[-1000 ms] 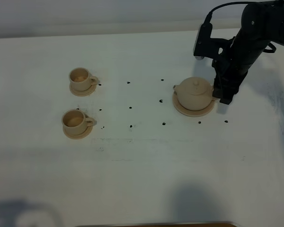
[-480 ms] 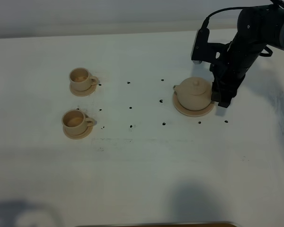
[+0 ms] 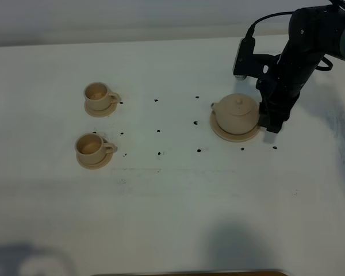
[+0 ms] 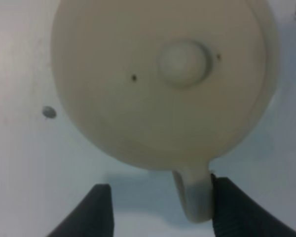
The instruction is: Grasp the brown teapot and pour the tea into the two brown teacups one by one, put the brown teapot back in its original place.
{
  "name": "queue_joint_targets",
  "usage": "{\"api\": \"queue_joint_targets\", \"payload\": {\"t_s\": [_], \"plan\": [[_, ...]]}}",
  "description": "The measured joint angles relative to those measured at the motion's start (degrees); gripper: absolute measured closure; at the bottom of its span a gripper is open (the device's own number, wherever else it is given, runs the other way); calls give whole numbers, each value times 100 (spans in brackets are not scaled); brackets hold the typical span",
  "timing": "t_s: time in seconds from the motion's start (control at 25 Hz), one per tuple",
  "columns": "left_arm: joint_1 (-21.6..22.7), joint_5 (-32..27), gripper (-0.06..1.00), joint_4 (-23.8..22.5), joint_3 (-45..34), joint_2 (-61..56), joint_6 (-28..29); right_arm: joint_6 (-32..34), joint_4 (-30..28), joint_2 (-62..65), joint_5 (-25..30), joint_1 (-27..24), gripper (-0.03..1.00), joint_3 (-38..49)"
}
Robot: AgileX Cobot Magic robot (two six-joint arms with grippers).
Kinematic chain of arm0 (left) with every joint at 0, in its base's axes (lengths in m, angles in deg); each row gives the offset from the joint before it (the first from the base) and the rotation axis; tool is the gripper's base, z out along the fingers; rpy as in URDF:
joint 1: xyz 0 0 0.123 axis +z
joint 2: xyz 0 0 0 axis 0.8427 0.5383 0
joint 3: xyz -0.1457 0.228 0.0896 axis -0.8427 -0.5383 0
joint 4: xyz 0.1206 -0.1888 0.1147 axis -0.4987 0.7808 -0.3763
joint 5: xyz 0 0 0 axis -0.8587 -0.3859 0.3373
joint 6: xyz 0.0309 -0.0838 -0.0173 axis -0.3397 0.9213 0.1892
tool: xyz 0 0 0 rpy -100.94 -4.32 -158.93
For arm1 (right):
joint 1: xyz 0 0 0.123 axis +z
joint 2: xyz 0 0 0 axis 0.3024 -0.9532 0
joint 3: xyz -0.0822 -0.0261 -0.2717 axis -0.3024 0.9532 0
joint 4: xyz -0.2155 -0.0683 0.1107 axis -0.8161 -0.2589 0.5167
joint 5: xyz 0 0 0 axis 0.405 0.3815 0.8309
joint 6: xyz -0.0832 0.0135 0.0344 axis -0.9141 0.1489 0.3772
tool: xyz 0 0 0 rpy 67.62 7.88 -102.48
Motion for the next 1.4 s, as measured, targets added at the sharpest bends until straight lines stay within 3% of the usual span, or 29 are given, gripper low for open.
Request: {"api": "queue_joint_targets", "payload": {"t_s": [0.64,1.4], "plan": [[0,0,44,0,0,0,0,98,275,0,327,0,56,-11],[0,0,44,0,0,0,0,236,115,-90,-120,-6,56,-46]]}}
